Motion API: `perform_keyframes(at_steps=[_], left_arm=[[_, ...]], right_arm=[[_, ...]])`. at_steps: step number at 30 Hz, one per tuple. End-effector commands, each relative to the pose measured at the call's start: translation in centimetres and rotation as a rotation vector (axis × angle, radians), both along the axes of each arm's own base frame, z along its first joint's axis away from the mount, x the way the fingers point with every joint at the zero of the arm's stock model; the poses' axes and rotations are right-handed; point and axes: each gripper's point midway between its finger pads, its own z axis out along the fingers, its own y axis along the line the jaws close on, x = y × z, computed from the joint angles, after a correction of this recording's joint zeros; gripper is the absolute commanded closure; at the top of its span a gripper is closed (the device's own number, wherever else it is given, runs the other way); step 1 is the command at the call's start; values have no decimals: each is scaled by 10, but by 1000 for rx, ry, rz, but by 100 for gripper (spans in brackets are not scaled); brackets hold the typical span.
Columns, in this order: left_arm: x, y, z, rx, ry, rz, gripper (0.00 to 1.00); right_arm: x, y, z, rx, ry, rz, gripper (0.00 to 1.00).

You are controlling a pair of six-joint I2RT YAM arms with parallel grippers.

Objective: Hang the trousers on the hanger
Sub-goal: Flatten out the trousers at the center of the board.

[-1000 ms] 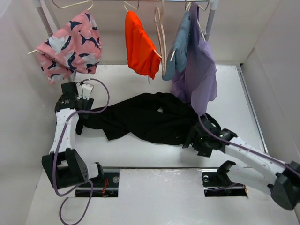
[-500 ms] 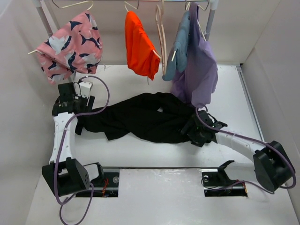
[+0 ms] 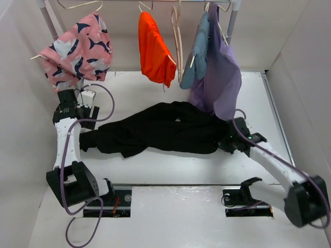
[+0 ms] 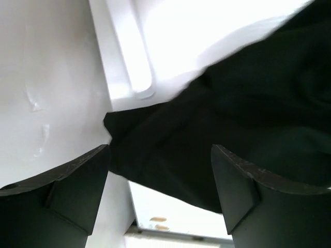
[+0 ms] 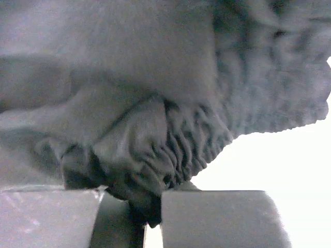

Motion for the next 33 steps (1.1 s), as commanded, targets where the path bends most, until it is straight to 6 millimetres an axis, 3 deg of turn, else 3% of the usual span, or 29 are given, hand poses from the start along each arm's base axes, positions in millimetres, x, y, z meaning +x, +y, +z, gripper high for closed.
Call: perform_keyframes(at_steps=[1, 2, 3, 4, 6, 9, 11, 13, 15, 20, 21, 25, 28, 31, 33], left_arm=[[-3, 21, -2, 28, 72, -4, 24], [-7, 24, -10, 25, 111, -8, 24], [-11, 24, -20, 5, 164, -25, 25], [-13, 24, -25, 5, 191, -41, 27], [-23, 23, -42, 17, 257, -104, 28], [-42, 19, -67, 46, 365, -203, 28], [-54, 17, -89, 85, 427, -250, 28], [-56, 31, -93, 168, 430, -222, 27], [-44, 38, -89, 209, 381, -215, 27], [-11, 10, -77, 0, 303, -224, 27], [-11, 6, -83, -40, 325, -219, 27], [-25, 3, -105, -95, 426, -157, 25], [-57, 18, -119, -50, 577, -26, 23], [-76, 30, -114, -88, 630, 63, 20], [-79, 35, -112, -95, 629, 84, 26]], right_arm=[[6, -38, 86, -118, -197, -51, 100], [-3, -54, 98, -171, -194, -73, 100], [0, -65, 127, -170, -261, -102, 100], [-2, -73, 133, -211, -260, -76, 100], [-4, -80, 140, -211, -238, -58, 100], [-3, -78, 126, -226, -174, 27, 100], [2, -86, 130, -244, -174, 28, 100], [9, -96, 142, -264, -198, 13, 100], [14, -103, 148, -301, -202, 44, 100], [24, -96, 148, -297, -173, 149, 100], [28, -94, 147, -287, -178, 156, 100], [29, -92, 151, -280, -197, 158, 100], [27, -94, 156, -291, -205, 150, 100], [23, -96, 159, -299, -214, 143, 100], [23, -96, 159, -299, -214, 143, 100]])
